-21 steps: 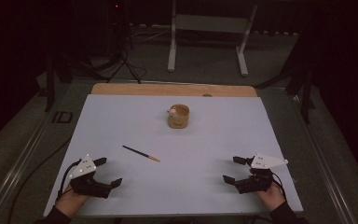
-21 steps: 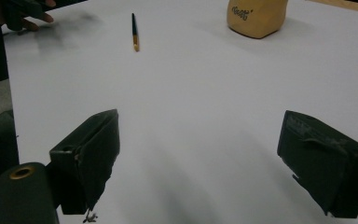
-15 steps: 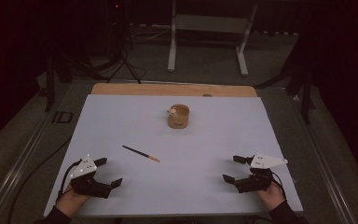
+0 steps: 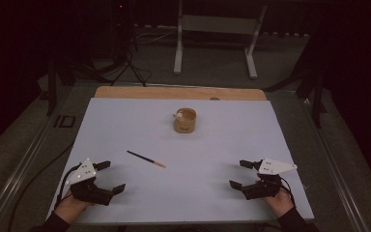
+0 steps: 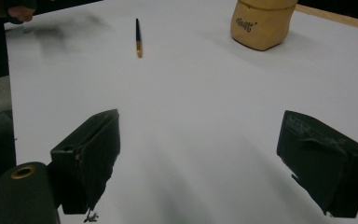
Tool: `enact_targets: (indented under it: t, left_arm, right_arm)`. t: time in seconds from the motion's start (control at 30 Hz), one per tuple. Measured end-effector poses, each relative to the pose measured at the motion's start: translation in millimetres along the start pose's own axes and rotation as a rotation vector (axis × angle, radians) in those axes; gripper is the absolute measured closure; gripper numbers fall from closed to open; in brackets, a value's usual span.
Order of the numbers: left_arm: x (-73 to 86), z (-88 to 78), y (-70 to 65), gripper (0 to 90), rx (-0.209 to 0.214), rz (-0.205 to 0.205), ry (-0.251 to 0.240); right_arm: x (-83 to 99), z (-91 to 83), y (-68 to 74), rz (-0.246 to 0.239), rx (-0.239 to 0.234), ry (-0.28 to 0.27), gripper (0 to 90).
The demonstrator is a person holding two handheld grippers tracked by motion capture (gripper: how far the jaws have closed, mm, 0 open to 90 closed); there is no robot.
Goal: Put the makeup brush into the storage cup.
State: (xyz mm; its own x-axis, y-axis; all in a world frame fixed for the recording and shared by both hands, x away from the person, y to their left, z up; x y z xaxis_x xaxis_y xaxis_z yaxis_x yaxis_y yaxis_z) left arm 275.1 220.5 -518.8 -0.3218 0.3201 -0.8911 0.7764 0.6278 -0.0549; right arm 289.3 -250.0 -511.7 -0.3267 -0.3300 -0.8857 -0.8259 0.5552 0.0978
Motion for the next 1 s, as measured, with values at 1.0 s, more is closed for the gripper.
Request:
enact_targets:
  t: [1.0]
  left_arm:
    - [-57.1,12.2,52.0,0.6,0.116,0.179,0.175]
  right_arm:
    - [-2.2,-0.4,1.2,-0.001,0.002,-0.002,13.5]
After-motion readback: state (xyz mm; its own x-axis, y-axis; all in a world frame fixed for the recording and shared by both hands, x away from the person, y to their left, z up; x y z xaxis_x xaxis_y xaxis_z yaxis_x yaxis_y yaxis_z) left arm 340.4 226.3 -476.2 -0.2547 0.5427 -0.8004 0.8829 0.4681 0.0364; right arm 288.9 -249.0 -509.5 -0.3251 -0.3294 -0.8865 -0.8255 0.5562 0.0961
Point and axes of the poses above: each handheld gripper's, and its own axes: z roughly forward along the jaws, x roughly out of its underside, y roughly to its left, the point moved 5 cm from there along z, roughly forward along the jaws, and after that the axes turned 1 degree about z, right-handed, at the moved point
